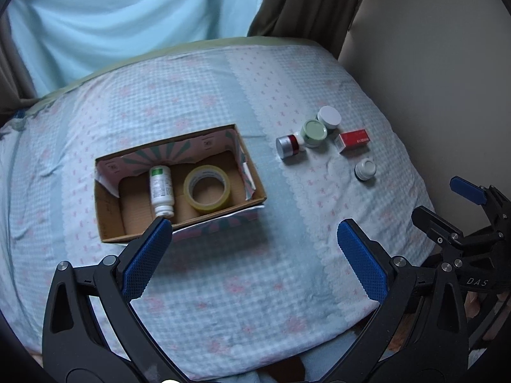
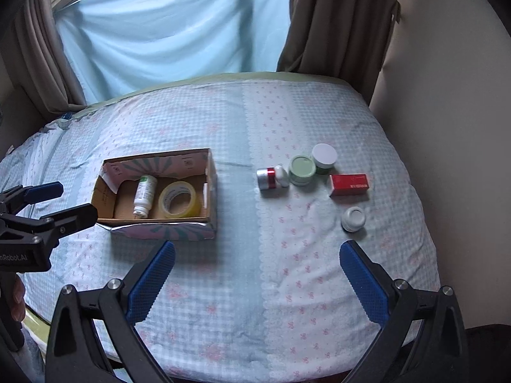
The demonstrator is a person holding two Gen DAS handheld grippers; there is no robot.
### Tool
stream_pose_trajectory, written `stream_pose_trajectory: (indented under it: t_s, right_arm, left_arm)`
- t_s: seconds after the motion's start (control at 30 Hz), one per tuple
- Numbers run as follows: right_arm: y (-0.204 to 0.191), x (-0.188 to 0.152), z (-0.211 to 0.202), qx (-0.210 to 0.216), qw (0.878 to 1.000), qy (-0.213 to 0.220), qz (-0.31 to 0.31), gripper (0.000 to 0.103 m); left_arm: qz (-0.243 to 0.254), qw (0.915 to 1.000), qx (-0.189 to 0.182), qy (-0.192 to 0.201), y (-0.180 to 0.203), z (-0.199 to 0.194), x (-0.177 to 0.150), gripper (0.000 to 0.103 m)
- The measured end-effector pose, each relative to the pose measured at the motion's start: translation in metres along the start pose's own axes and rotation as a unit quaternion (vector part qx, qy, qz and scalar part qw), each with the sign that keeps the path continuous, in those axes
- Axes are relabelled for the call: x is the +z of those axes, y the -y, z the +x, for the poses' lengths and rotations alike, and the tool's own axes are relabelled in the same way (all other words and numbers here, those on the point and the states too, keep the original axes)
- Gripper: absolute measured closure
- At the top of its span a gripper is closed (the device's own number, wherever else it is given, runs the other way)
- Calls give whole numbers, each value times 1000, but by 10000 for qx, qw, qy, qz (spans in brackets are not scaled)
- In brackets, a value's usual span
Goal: Organize rigid objects
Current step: 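Lift both tools away from the box toward the remaining items, then grasp the silver-red PROYA jar with the left tool while the right tool grasps the small white round case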
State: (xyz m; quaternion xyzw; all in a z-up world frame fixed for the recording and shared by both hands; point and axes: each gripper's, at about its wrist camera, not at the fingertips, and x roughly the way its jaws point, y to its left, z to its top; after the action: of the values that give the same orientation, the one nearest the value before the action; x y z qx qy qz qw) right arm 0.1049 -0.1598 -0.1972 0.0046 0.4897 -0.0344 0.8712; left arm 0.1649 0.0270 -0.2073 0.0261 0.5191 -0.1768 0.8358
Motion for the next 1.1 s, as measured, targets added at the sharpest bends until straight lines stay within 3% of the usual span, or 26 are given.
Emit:
stream_pose_trajectory:
  t_s: [0.23,0.47,0.67,0.87,1.0,1.1]
  right_arm:
    - [87,-2,34,59,9997,6,-246,0]
    - [150,1,79,136,9991,-312,-265,0]
    - [172,-2,129,34,9985,-539,-88,0]
    - [187,-13,196,-143,9979,-581,264,0]
    - [193,-25,243,-268,9969,-611,414,1]
    - [198,-34,270,-275,9954,-682,607,1]
  left_arm:
    - [-534,9980,323,-111,65,47,18,0]
    - [-930,9937,400,-488,96,101,32,0]
    - [-901,9930,411,-649,107,166,44,0]
    - [-776,9923,719,-642,108,264,52,2]
    - [-624,9915,909,-686,107,329,51,17]
    - [-571,9916,982,-620,102,355,54,18]
